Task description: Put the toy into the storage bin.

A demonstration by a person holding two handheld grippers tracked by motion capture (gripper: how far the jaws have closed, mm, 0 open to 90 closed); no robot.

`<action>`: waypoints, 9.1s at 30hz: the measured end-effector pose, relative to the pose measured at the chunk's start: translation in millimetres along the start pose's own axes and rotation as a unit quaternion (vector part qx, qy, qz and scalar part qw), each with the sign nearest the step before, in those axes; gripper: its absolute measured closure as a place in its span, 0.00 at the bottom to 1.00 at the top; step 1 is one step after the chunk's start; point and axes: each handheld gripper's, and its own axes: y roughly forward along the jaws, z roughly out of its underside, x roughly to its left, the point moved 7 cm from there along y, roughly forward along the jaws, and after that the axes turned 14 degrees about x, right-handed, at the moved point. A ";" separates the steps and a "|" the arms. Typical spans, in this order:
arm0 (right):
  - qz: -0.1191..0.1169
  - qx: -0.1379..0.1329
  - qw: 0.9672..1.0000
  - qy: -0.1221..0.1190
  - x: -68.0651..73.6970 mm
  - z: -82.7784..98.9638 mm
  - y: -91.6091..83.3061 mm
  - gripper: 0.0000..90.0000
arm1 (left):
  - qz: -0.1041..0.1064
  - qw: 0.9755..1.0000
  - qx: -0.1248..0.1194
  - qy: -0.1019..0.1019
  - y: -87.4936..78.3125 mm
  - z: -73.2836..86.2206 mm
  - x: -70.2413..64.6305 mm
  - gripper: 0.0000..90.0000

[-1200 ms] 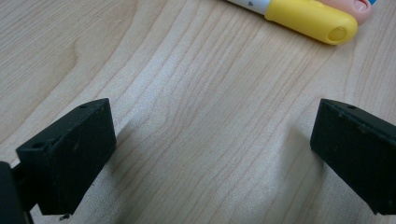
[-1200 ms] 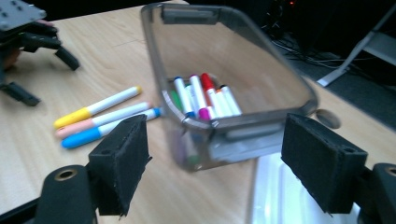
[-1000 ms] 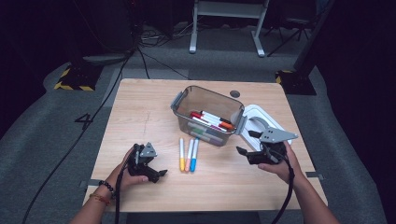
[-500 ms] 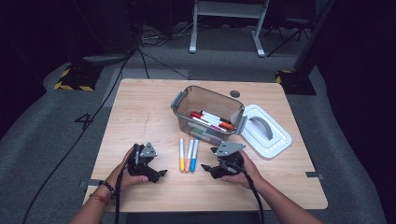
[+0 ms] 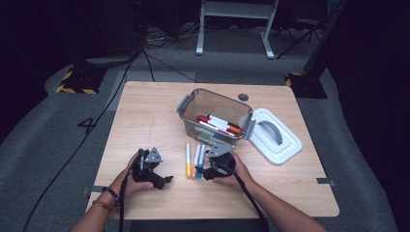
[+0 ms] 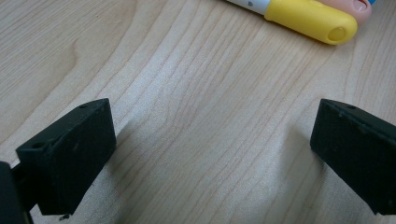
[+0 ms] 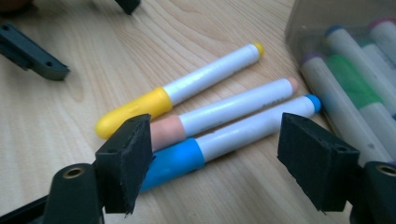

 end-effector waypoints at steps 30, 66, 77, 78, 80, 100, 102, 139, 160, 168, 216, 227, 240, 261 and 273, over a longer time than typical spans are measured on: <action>-0.001 0.036 0.999 0.034 -55.1 53.7 -21.7 0.82 | 0.000 1.000 0.000 -0.001 0.0 0.0 -0.1 0.01; -0.040 -0.032 0.994 -0.097 -24.2 21.7 -105.6 0.83 | 0.000 1.000 0.000 -0.001 0.0 0.0 -0.1 0.01; -0.039 -0.079 0.989 -0.123 -21.1 -12.5 -147.5 0.83 | 0.000 1.000 -0.001 -0.001 0.1 -0.1 0.0 0.01; -0.035 -0.081 0.988 -0.123 -23.4 -16.1 -150.9 0.83 | 0.000 1.000 -0.001 -0.001 0.1 -0.1 -0.1 0.01; -0.028 -0.085 0.989 -0.121 -29.9 -24.3 -157.6 0.83 | 0.000 1.000 -0.001 -0.001 0.0 -0.1 0.0 0.01; 0.004 -0.058 0.996 -0.072 -97.4 -68.8 -151.7 0.83 | 0.001 1.000 -0.001 -0.001 0.1 -0.2 -0.1 0.01; 0.005 -0.048 0.996 -0.069 -102.2 -71.2 -144.3 0.83 | 0.000 1.000 -0.001 -0.001 0.1 -0.2 -0.1 0.01; -0.006 0.150 0.987 -0.061 -125.0 -68.2 -48.7 0.66 | 0.001 1.000 -0.001 0.000 0.2 -0.2 -0.1 0.01; 0.101 -0.025 0.995 -0.004 -123.9 -38.2 -159.4 0.26 | 0.001 1.000 -0.001 0.000 0.1 -0.2 -0.1 0.01; 0.115 -0.057 0.992 0.000 -109.4 -6.6 -182.9 0.27 | 0.000 1.000 0.000 0.000 0.0 -0.1 0.0 0.01; -0.011 -0.005 0.999 -0.034 6.5 1.5 -6.2 0.33 | 0.000 1.000 0.000 -0.001 -0.1 0.1 -0.2 0.01; -0.006 -0.014 1.000 -0.004 2.2 -13.2 11.0 0.33 | 0.000 1.000 0.000 -0.001 0.0 0.1 -0.1 0.01; -0.001 -0.024 1.000 -0.003 10.7 -36.5 28.4 0.33 | 0.000 1.000 0.000 0.000 0.0 0.0 0.0 0.01; -0.003 0.017 0.999 0.037 -13.8 33.8 -3.9 0.42 | -0.001 1.000 0.000 -0.002 -0.1 0.2 -0.4 0.01; -0.001 0.008 0.999 0.039 -35.9 54.4 -19.8 0.77 | 0.000 1.000 0.000 -0.001 -0.1 0.1 -0.3 0.01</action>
